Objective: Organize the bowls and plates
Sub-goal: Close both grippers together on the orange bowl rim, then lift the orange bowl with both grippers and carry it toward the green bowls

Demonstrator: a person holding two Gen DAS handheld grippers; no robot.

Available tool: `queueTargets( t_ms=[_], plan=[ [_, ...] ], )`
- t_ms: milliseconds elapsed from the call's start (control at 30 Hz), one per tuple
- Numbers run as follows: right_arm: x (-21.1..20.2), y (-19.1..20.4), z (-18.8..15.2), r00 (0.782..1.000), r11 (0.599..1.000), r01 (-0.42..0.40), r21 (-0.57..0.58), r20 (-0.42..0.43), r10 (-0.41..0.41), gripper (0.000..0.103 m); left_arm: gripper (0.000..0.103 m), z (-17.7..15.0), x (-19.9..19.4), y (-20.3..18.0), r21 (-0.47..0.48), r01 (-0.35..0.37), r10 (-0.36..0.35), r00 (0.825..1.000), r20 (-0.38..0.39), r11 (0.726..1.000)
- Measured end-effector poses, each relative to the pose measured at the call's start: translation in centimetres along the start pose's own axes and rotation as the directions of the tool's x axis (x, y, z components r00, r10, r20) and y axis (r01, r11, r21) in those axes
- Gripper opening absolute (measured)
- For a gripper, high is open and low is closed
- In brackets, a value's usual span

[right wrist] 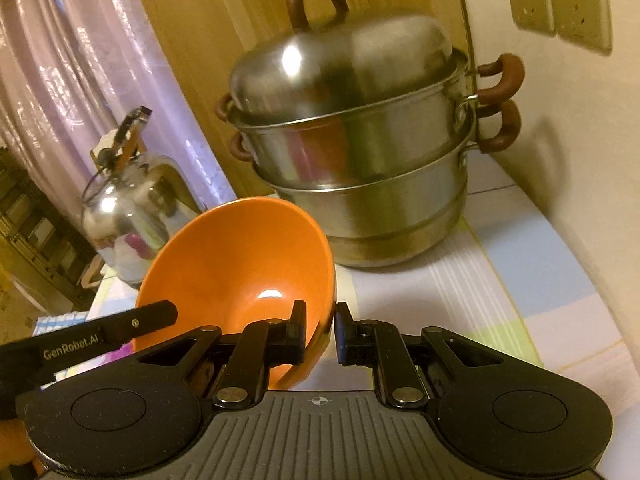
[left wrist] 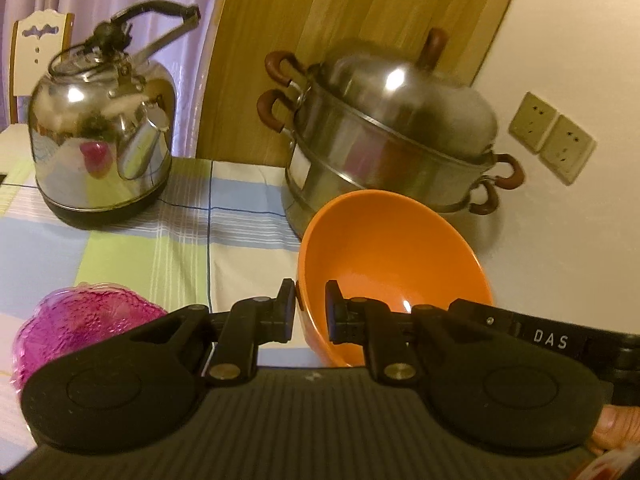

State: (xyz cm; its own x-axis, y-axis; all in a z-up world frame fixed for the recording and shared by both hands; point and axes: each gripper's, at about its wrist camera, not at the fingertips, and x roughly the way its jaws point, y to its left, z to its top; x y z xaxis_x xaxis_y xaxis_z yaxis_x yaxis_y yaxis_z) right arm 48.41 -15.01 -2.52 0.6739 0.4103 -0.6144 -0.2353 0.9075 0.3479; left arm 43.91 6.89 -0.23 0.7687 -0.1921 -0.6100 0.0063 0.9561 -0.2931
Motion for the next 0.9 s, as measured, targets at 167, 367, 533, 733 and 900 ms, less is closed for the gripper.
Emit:
queueTargets(
  t_ms=[167, 367, 533, 733, 900],
  plan=[
    [-3.6, 0.7, -1.4, 1.000, 1.000, -0.022, 0.008, 0.008, 0.022, 0.014, 0.013, -1.6, -3.7, -0.6, -0.008, -0.002, 0.002, 1.000, 0.004, 1.000],
    [-8.6, 1.8, -4.3, 1.000, 1.000, -0.018, -0.013, 0.010, 0.018, 0.014, 0.013, -4.2, -7.9, -1.5, -0.014, -0.005, 0.005, 1.000, -0.015, 1.000],
    [-12.3, 2.0, -7.2, 1.000, 1.000, -0.016, -0.009, -0.009, 0.016, 0.014, 0.013, -6.9, -11.6, -3.1, -0.006, -0.011, 0.010, 1.000, -0.021, 1.000],
    [-17.1, 2.1, -10.5, 1.000, 1.000, -0.006, 0.001, -0.014, 0.006, 0.014, 0.013, -10.7, -15.6, -4.7, -0.006, -0.008, 0.008, 0.999, -0.036, 1.000],
    [-20.0, 2.0, -13.5, 1.000, 1.000, 0.002, 0.003, -0.027, -0.002, 0.014, 0.013, -13.8, -17.9, -5.4, -0.021, -0.004, 0.003, 0.998, -0.063, 1.000]
  ],
)
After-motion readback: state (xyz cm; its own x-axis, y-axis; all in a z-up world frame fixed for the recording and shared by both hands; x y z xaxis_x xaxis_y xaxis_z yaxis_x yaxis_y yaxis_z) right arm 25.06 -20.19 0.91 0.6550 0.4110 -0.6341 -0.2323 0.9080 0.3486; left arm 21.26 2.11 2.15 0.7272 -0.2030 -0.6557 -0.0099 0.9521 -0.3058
